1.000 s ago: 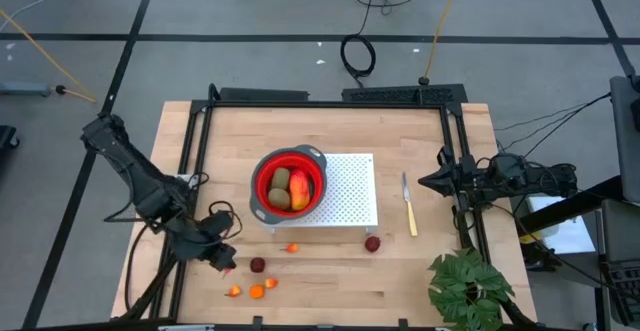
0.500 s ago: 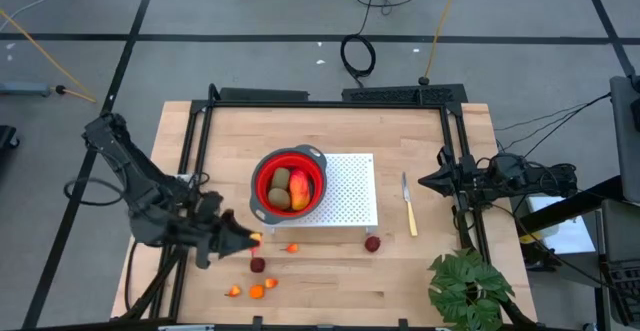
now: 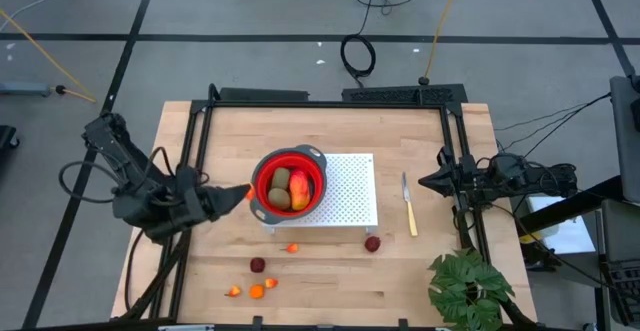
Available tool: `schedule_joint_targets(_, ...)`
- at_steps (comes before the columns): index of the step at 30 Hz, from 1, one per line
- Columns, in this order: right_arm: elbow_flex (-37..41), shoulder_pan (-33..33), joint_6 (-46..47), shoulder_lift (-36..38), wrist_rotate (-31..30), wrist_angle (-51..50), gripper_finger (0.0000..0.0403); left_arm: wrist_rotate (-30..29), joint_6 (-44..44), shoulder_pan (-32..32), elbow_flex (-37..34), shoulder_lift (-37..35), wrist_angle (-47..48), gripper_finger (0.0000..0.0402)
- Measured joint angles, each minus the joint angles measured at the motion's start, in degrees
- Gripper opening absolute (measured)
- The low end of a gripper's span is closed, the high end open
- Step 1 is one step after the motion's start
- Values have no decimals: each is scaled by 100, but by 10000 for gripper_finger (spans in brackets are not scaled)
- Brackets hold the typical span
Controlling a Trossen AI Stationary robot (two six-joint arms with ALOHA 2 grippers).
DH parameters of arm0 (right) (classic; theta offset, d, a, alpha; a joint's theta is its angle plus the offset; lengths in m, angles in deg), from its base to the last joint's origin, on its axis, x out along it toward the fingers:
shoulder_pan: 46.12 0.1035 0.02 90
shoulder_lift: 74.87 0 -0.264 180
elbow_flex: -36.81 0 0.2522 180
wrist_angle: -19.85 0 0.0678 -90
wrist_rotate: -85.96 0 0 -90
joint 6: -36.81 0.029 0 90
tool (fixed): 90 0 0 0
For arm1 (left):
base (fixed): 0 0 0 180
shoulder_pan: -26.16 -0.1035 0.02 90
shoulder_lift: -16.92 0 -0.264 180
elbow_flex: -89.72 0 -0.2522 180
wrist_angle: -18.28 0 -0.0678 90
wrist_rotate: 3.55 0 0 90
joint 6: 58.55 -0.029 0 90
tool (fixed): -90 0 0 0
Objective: Pick & Place Fruit
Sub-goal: Put the orange pear into the red strainer bowl on the shelf
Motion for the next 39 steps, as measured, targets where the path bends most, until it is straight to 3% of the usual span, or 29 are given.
schedule_joint_targets(6, 0, 0, 0, 1, 0, 0, 0, -191, 224, -114, 0, 2, -11, 104)
schedule_joint_targets(10, 0, 0, 0, 2, 0, 0, 0, -5, 91, -176, 0, 2, -11, 104)
schedule_joint_targets(17, 0, 0, -21, 2, 0, 0, 0, 1300, -1705, -272, 0, 23, 32, 104)
schedule_joint_targets(22, 0, -1, -271, 0, 0, 0, 0, 1212, -2803, -317, 0, 134, 127, 104)
schedule_joint_targets(26, 0, -2, -360, 1, 0, 0, 0, 1052, -3207, -393, 0, 129, 305, 104)
schedule_joint_targets(31, 0, -2, -356, 0, 0, 2, 0, 1219, -3068, -738, 0, 129, 855, 104)
schedule_joint_targets(39, 0, -2, -350, 0, -2, 2, 0, 2887, -1938, -1741, 0, 308, 1708, 104)
